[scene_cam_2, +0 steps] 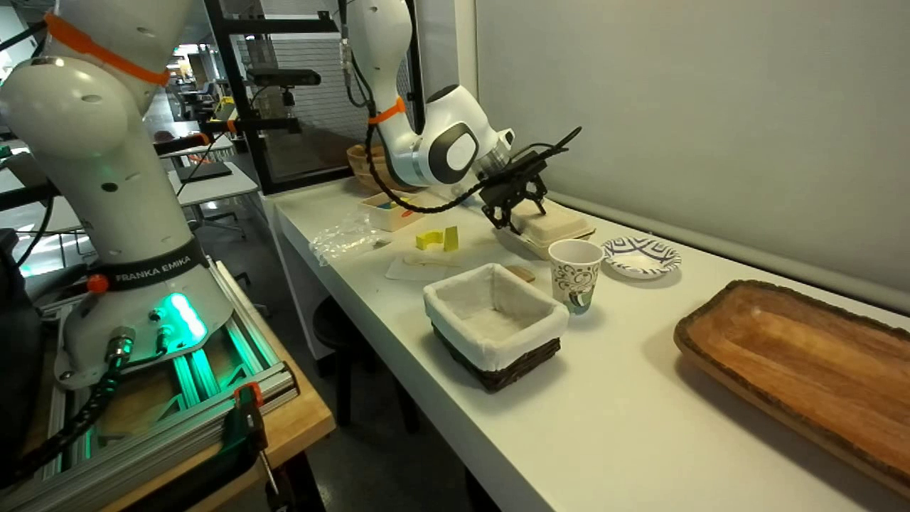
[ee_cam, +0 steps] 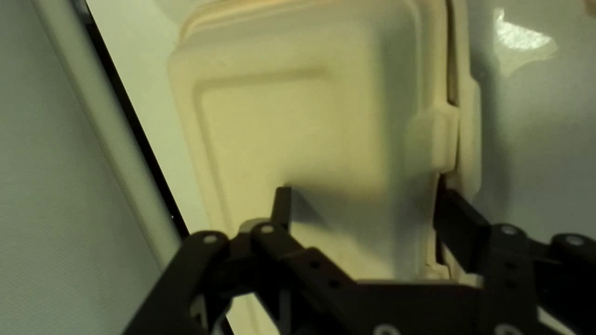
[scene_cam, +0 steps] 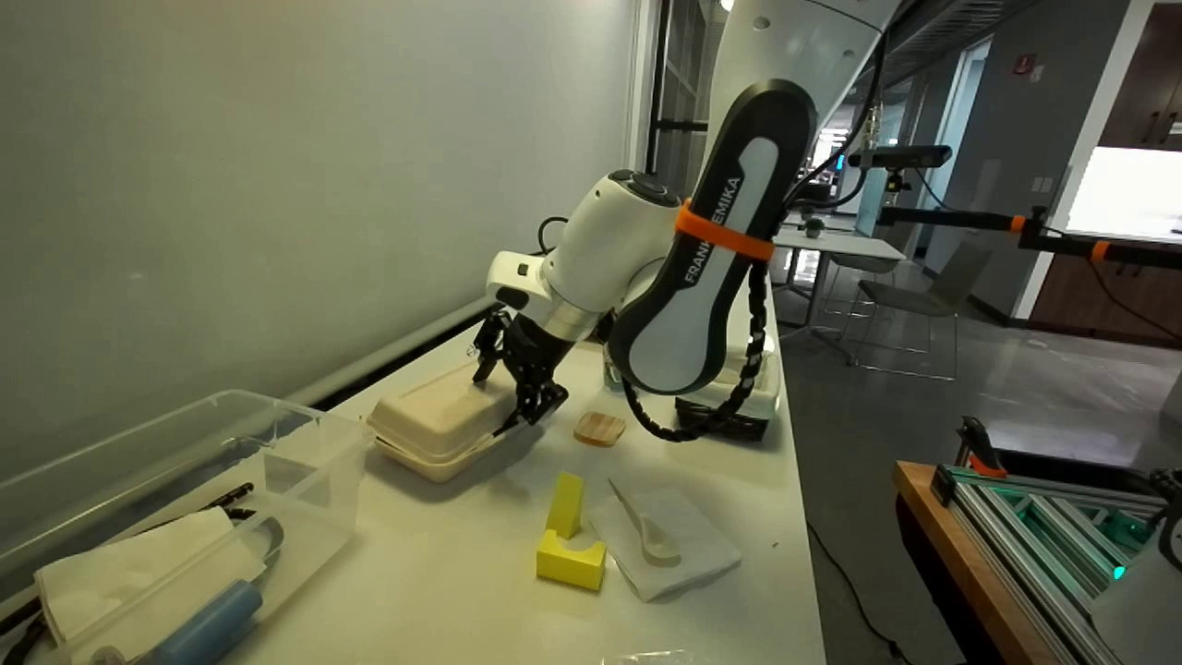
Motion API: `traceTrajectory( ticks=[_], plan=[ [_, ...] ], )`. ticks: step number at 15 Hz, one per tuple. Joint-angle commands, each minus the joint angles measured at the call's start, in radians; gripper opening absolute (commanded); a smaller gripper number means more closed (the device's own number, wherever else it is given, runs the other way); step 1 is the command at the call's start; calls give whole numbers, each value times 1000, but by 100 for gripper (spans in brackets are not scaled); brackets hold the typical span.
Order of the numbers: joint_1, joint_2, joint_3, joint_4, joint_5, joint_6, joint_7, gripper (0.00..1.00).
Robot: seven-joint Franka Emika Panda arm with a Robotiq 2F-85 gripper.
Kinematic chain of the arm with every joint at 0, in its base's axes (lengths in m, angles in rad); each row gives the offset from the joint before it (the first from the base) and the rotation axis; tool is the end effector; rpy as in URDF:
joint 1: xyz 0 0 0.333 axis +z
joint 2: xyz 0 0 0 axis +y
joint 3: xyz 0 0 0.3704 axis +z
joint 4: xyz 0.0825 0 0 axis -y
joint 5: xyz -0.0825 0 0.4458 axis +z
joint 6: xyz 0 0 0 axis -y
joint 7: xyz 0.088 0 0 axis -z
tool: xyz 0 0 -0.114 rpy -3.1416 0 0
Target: Open the food pack.
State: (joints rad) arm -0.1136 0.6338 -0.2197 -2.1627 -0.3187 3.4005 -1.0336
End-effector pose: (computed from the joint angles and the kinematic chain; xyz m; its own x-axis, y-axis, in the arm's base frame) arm 0.6243 -0.1746 0.1496 0.4202 0.9051 0.0659 0.7338 -0.3816 0.5621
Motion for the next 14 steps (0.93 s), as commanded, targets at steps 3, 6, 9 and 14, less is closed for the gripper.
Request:
traceTrajectory(
  ticks=[3,6,9,14],
  plan=[
    [-21,18,11,19,-63,24,16,33],
    [-26,-11,18,20,-80,9,14,13],
    [-34,-41,31,19,-105,-1,11,1],
    [-64,-109,70,7,-167,-71,-3,1]
  ],
)
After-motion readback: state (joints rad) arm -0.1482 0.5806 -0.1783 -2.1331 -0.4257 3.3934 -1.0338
